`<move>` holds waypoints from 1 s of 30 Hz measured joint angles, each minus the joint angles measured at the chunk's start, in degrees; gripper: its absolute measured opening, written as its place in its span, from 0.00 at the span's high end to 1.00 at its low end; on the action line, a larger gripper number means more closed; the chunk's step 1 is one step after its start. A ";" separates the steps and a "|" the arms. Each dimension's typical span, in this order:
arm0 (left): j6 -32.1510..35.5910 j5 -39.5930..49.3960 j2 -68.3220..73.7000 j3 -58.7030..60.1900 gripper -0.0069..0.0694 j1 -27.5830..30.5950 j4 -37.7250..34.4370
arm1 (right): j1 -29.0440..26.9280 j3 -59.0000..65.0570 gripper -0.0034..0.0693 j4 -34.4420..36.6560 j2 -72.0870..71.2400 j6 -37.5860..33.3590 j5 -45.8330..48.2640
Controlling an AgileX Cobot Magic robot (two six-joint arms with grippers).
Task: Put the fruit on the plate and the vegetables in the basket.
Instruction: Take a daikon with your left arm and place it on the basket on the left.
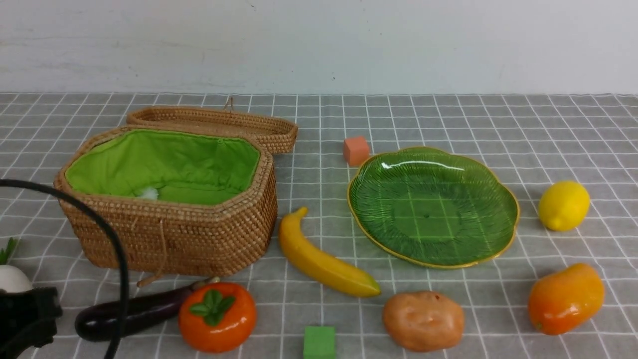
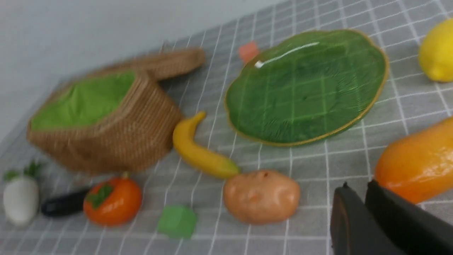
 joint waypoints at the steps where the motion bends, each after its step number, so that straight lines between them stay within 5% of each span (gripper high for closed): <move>1: 0.00 0.00 2.43 -0.53 0.93 0.00 0.62 | 1.37 -5.48 0.86 0.00 3.77 -2.83 4.61; 9: -2.94 -2.01 13.57 -3.11 0.93 4.15 5.60 | 5.74 -27.73 0.86 1.31 19.91 -15.43 18.97; 16: -3.93 -3.73 16.30 -3.29 0.93 17.84 4.56 | 6.24 -28.73 0.85 4.29 21.77 -21.40 19.32; 21: -2.93 -8.12 23.69 -3.40 0.90 21.15 4.83 | 10.49 -28.73 0.85 4.37 21.77 -23.77 19.32; 27: -2.80 -16.14 32.52 -3.40 0.61 21.25 8.23 | 14.83 -28.73 0.84 4.48 21.77 -24.03 19.32; 30: -4.95 -21.79 35.55 -3.40 0.38 21.25 8.64 | 14.96 -28.73 0.84 4.48 21.77 -24.03 19.45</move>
